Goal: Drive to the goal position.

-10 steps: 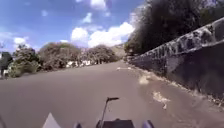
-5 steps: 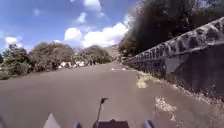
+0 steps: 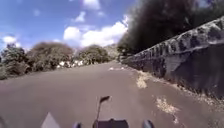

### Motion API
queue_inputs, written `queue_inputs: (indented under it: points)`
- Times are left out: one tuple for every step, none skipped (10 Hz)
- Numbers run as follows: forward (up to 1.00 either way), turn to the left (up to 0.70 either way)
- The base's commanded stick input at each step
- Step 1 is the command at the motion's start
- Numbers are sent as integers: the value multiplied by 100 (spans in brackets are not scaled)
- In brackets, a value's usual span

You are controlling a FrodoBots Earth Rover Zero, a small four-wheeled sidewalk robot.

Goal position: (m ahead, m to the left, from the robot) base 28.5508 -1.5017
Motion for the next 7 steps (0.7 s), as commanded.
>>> queue_inputs:
  points:
    - [70, 0]
    - [70, 0]
    - [70, 0]
    - [70, -3]
    - [70, -9]
    - [70, -14]
    - [70, -21]
